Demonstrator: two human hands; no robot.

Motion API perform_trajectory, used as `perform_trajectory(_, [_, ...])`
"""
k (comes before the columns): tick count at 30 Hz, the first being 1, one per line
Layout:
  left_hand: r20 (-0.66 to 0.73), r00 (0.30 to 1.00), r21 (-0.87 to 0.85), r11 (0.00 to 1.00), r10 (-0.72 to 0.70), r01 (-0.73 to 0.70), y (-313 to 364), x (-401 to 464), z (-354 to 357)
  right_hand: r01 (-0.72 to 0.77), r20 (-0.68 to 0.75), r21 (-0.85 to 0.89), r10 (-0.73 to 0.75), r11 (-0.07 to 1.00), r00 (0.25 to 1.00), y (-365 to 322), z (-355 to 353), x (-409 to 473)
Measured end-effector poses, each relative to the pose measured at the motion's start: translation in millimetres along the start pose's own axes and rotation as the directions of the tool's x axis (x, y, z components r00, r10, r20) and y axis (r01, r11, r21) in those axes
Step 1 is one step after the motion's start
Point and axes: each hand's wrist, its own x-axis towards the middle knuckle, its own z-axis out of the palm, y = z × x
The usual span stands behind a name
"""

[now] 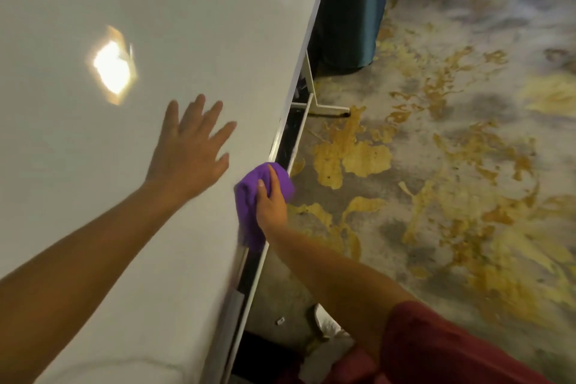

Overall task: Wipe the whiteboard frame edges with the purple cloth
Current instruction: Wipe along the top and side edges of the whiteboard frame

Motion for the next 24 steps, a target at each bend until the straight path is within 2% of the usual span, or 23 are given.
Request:
perform_trajectory(4, [0.029, 0.999, 0.038, 0.999, -0.019, 0.018, -15, -107, 9, 0.017, 0.011, -0.024, -0.017, 1.0, 1.0, -12, 4, 9])
perform_trajectory(6, [0.017, 1.0, 0.033, 0.999, -0.024, 0.024, -27, -142, 7, 0.016, -0.087, -0.042, -0.019, 0.999, 0.996, -34, -3, 31])
perform_trajectory(8, [0.01, 1.0, 0.068, 0.998, -0.012, 0.011, -30, -158, 1, -0.01, -0.131, -0.04, 0.004, 0.999, 0.991, -58, -9, 60])
perform_trajectory(10, [0.017, 1.0, 0.079, 0.997, -0.026, 0.024, -26, -160, 0, -0.024, -0.101, -0.054, 0.018, 0.998, 0.995, -67, -11, 75])
perform_trajectory(18, [-0.001, 0.999, 0.097, 0.995, -0.038, 0.037, -35, -152, 15, 0.02, -0.021, 0.021, -0.019, 1.0, 1.0, -4, 9, 23])
perform_trajectory(21, [0.013, 0.999, 0.19, 0.981, -0.044, 0.041, -35, -152, 11, 0.046, 0.026, 0.036, -0.047, 0.998, 0.999, 28, 18, -10])
perform_trajectory(24, [0.025, 0.998, 0.277, 0.96, -0.052, 0.044, -32, -157, 4, 0.069, 0.011, 0.027, -0.069, 0.997, 0.998, 63, 29, -50])
